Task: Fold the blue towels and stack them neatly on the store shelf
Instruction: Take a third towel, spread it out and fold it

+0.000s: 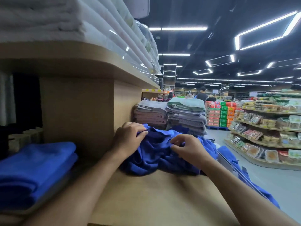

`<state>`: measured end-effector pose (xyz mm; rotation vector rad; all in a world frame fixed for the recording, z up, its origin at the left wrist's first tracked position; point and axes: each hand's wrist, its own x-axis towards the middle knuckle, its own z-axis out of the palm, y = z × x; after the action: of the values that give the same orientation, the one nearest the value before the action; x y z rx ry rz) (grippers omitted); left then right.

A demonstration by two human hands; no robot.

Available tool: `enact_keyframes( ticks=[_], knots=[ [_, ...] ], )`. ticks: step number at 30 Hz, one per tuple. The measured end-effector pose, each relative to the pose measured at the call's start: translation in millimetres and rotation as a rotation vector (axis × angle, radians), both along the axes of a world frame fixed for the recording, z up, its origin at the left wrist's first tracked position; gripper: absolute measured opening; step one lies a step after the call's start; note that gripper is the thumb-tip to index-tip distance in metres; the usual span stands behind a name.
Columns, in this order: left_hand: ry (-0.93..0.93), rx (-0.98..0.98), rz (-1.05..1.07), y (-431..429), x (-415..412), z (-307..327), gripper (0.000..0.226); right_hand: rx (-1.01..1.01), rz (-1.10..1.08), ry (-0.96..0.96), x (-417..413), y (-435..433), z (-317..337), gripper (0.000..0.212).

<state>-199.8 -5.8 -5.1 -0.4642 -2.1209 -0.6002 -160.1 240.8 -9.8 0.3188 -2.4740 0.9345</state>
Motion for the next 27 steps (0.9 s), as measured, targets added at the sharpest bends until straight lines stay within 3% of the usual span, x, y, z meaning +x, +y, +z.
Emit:
enact_keyframes(
  ticks=[4, 8, 10, 11, 14, 15, 17, 19, 20, 22, 24, 26, 27],
  knots=[
    [-0.265, 0.335, -0.226, 8.2, 13.9, 7.0, 0.005, -0.044, 0.011, 0.081, 4.5, -7.8, 0.0, 0.023],
    [-0.302, 0.474, -0.45, 18.7, 36.1, 20.0, 0.016, -0.139, 0.026, 0.16, 10.1, -11.8, 2.0, 0.051],
    [-0.441, 0.479, -0.647, 19.9, 47.7, 24.6, 0.02, -0.164, 0.08, 0.173, 13.2, -11.5, 6.0, 0.06],
    [-0.554, 0.476, -0.761, 20.1, 53.5, 25.4, 0.023, -0.169, 0.118, 0.148, 14.9, -11.6, 7.2, 0.055],
    [-0.818, 0.587, -1.022, 14.6, 62.8, 28.5, 0.034, -0.216, 0.219, 0.089, 19.4, -11.6, 10.6, 0.011],
    [-0.863, 0.653, -1.028, 11.5, 62.4, 31.4, 0.038, -0.222, 0.237, 0.124, 21.1, -11.1, 12.9, 0.021],
    [-0.863, 0.781, -0.894, 5.9, 56.0, 34.4, 0.044, -0.262, 0.329, 0.193, 29.4, -8.6, 21.1, 0.036],
    [-0.702, 0.686, -0.583, 0.8, 44.1, 30.5, 0.039, -0.427, 0.555, 0.121, 40.2, -2.3, 34.6, 0.034],
    [-0.625, 0.551, -0.426, -1.3, 36.6, 25.2, 0.033, -0.559, 0.716, -0.041, 45.2, 1.6, 41.2, 0.033],
    [-0.55, 0.295, -0.224, -1.1, 24.0, 11.6, 0.025, -0.634, 0.866, -0.353, 52.2, 8.5, 49.6, 0.053],
    [-0.548, 0.226, -0.17, 2.2, 20.3, 3.8, 0.022, -0.49, 0.636, -0.318, 46.4, 10.5, 45.0, 0.058],
    [-0.6, 0.206, -0.173, 6.0, 21.8, 0.6, 0.033, -0.207, 0.204, -0.028, 34.6, 7.2, 31.5, 0.03],
    [-0.61, 0.137, -0.15, 7.2, 22.8, -0.2, 0.042, -0.115, 0.066, 0.005, 30.4, 4.2, 25.4, 0.032]
  ],
)
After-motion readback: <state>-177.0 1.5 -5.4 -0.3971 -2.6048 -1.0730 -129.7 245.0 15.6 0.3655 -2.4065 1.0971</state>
